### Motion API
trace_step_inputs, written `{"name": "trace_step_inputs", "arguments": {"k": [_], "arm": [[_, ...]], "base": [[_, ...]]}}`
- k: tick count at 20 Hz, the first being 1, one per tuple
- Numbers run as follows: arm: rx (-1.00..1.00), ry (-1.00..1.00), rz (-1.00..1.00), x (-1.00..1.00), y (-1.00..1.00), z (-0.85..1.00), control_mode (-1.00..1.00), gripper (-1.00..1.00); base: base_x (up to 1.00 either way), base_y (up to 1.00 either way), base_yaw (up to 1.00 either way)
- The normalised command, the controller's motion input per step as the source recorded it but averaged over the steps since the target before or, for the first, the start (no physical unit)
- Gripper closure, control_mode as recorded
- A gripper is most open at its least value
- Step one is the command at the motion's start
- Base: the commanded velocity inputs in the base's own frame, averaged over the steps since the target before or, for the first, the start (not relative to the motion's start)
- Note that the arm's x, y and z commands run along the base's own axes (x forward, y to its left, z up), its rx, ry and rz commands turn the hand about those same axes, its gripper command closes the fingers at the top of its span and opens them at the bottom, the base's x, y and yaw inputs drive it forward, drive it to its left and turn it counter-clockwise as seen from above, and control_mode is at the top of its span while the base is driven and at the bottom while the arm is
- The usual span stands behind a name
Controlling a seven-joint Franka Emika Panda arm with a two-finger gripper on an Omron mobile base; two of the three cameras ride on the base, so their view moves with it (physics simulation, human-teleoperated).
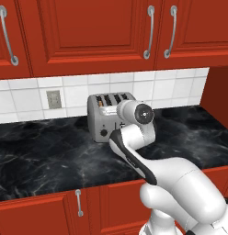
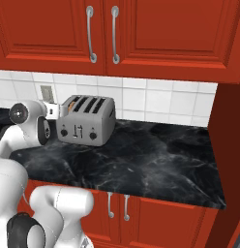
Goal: Start the toaster. Once the lever pops up, take the bread to the plate on the dining counter.
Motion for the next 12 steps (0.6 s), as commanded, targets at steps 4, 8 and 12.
{"name": "trace_step_inputs", "arguments": {"k": [4,8,12], "arm": [[0.00,0.00,0.00,0.00,0.00,0.00,-1.00,-1.00],[0.00,0.00,0.00,0.00,0.00,0.00,-1.00,-1.00],[0.00,0.00,0.00,0.00,0.00,0.00,-1.00,-1.00]], "base": [[0.00,0.00,0.00],[0.00,0.00,0.00],[0.00,0.00,0.00]]}}
